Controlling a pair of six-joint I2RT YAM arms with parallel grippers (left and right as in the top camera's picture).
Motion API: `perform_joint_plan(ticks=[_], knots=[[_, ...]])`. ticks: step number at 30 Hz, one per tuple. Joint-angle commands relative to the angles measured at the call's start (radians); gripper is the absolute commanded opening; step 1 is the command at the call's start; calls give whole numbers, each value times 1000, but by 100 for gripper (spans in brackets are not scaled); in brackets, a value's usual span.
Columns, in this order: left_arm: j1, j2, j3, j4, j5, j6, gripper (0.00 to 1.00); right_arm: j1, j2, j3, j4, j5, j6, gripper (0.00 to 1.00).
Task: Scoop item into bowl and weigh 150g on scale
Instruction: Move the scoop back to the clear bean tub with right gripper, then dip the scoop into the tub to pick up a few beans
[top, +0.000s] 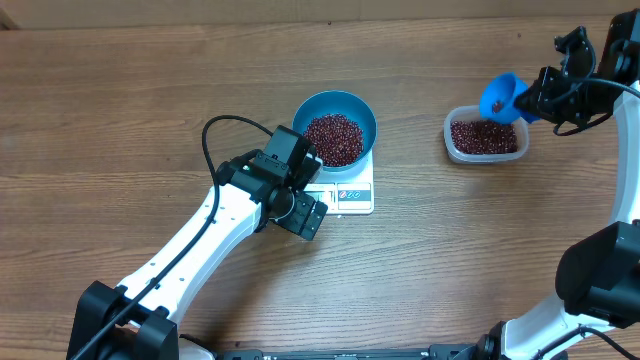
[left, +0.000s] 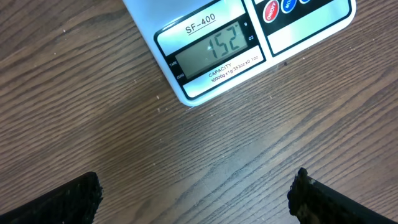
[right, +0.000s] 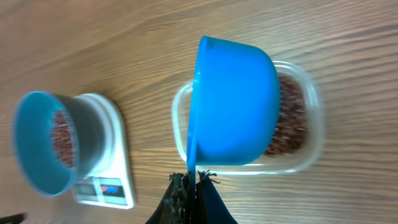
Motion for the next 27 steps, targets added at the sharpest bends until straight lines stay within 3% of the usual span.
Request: perform_joint_plan(ticks=[1,11,13,16,19,27], knots=[[4,-18,3,-2,-11,19,100,5,-38,-34,11,98,0,4],[4,-18,3,-2,-11,19,100,34,-38,-177,97,147,0,6],[4,-18,3,-2,-11,19,99,51,-38,-178,98,157,0,40],[4,-18,3,-2,-11,19,100,72,-38,-178,98,243,0,39],[4,-18,3,-2,-11,19,100,77,-38,-178,97,258,1,28],[4,-18,3,-2,-11,19,99,77,-38,-179,10,288,0,32]])
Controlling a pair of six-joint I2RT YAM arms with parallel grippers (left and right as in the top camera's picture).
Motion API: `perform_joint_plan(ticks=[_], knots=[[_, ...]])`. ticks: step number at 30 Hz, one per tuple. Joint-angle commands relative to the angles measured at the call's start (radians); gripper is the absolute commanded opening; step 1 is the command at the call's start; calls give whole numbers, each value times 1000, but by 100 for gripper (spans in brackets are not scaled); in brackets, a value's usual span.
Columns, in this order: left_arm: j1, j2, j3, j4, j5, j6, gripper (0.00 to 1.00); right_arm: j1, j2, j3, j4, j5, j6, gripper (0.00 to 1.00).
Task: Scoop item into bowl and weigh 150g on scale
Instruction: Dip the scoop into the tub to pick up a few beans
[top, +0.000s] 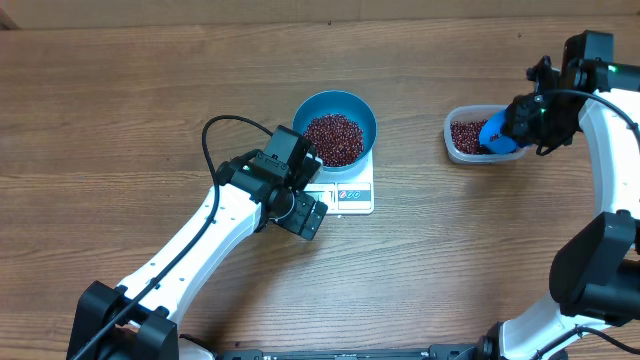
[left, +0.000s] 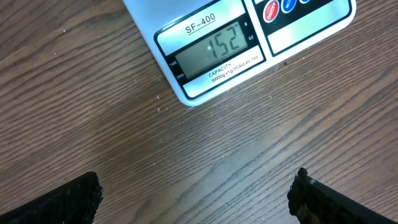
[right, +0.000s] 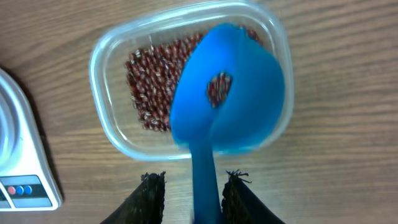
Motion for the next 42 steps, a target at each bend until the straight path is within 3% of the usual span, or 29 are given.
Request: perform_joint_plan(ticks=[1,4,6,7,8,13,18,24,31,33,36,42], knots=[[4,-18,3,-2,-11,19,99,-2,-33,-5,-37,30,4,30],[4,-18,3,-2,-11,19,100,-2,-33,-5,-45,51,4,22],[4,-18,3,-2,-11,19,100,-2,-33,-5,-53,48,6,27],[4,-18,3,-2,-11,19,100,-2,-33,-5,-65,37,9,38],[4,-18,3,-2,-11,19,99,-2,-33,-5,-80,26,29,42],[4,-18,3,-2,-11,19,99,-2,-33,-106,-76,-104,116,50],[4,-18,3,-2,-11,19,99,-19,-33,-282,33,-233,91,51],[4,-18,3,-2,-11,19,100,-93,-33,-320,100,-362,23,51],[4,-18,3,-2,-11,19,100,-152,-33,-492,324,-594,-31,50],[4,-18,3,-2,-11,19,100,-152,-33,-500,360,-620,-31,45],[4,-18,3,-2,-11,19,99,-152,-33,-500,407,-685,-31,25],[4,-18,3,-2,-11,19,99,-153,-35,-451,371,-659,-32,10]])
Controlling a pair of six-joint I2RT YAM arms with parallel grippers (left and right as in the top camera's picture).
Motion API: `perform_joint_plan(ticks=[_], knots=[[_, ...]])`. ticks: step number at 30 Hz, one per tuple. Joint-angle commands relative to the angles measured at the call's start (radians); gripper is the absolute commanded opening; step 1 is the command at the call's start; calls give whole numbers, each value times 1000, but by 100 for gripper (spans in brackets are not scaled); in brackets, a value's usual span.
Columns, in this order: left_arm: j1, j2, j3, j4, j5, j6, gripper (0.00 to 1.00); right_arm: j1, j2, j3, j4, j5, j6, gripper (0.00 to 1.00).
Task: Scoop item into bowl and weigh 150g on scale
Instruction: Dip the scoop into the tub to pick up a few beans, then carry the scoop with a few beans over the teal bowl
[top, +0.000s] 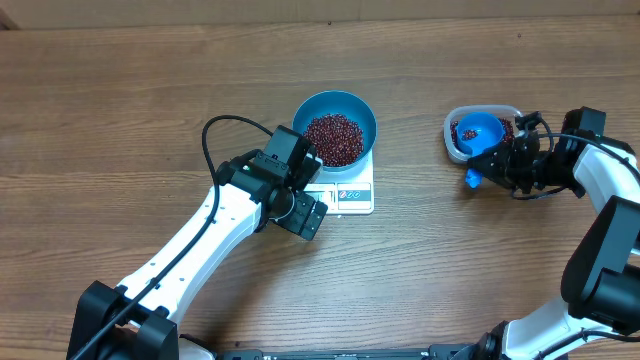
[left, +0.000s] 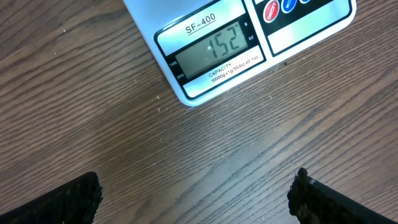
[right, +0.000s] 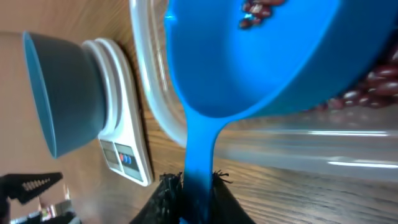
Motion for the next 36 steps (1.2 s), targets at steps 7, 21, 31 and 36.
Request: perform_joint_plan(ticks=[7,21,31,36], knots=[[5,-18,3,-2,-10,19,100,-1,-71,224,-172,96,-9,4],[5,-18,3,-2,-10,19,100,286,-164,460,-425,957,109,4],[5,-18,3,-2,-10,19,100,605,-161,397,-492,1546,258,4],[5,-18,3,-2,-10,19,100,640,-141,340,-459,1645,257,4]])
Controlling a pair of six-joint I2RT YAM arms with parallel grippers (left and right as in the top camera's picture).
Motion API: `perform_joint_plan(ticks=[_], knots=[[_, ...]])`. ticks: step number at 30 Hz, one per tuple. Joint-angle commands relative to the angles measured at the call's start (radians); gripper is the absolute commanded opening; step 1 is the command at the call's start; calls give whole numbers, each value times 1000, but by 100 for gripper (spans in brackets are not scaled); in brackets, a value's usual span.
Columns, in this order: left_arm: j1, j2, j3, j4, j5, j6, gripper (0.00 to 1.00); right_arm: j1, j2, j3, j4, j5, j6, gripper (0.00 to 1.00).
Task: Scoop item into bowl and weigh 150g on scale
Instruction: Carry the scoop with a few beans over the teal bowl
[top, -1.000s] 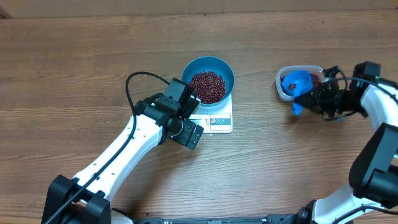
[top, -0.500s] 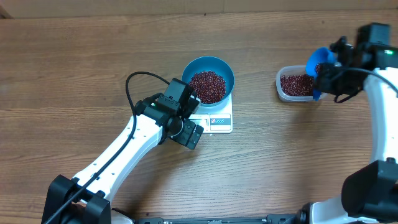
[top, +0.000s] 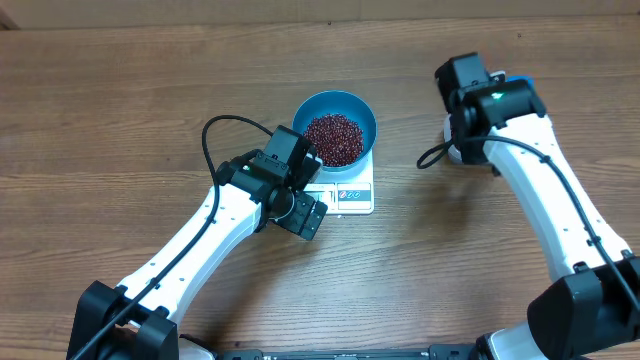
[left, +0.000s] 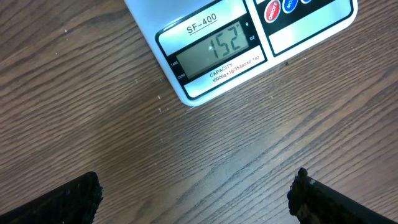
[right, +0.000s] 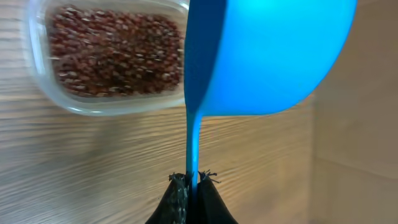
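Observation:
A blue bowl (top: 335, 130) of red beans stands on the white scale (top: 348, 192). The scale's display (left: 214, 53) reads 152. My left gripper (left: 193, 202) hangs open over bare wood just in front of the scale. My right gripper (right: 193, 182) is shut on the thin handle of the blue scoop (right: 267, 56). The scoop is held on edge beside the clear tub of beans (right: 106, 56), with its outer side toward the wrist camera, so its inside is hidden. In the overhead view the right arm covers most of the tub, and only a blue tip of the scoop (top: 519, 79) shows.
A black cable (top: 225, 135) loops over the left arm beside the bowl. The wooden table's back edge (top: 300, 20) runs behind the bowl and the tub.
The scoop lay in the tub with a few beans in it, my right gripper low in front of the tub. Now the right arm stands over the tub and holds the scoop raised beside it.
At first my right gripper held the scoop above the tub's right side. Then the scoop was down in the tub with a few beans, then resting in it. Now it is lifted beside the tub. The left arm stayed still and the display read 152 throughout.

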Motion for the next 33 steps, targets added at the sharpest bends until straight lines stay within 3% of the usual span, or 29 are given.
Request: perform_joint_plan(ticks=[1,7,11,15,19,24,33], knots=[[5,-18,3,-2,-7,19,99,10,4,-27,24,134,26,4],[5,-18,3,-2,-7,19,100,-3,5,-22,41,56,21,4],[5,-18,3,-2,-7,19,100,-37,5,43,41,-153,-34,4],[5,-18,3,-2,-7,19,99,-25,5,260,35,-685,-140,4],[5,-18,3,-2,-7,19,100,41,6,298,118,-949,-198,4],[5,-18,3,-2,-7,19,100,167,81,268,229,-910,-334,4],[5,-18,3,-2,-7,19,100,283,181,267,232,-677,-453,4]])
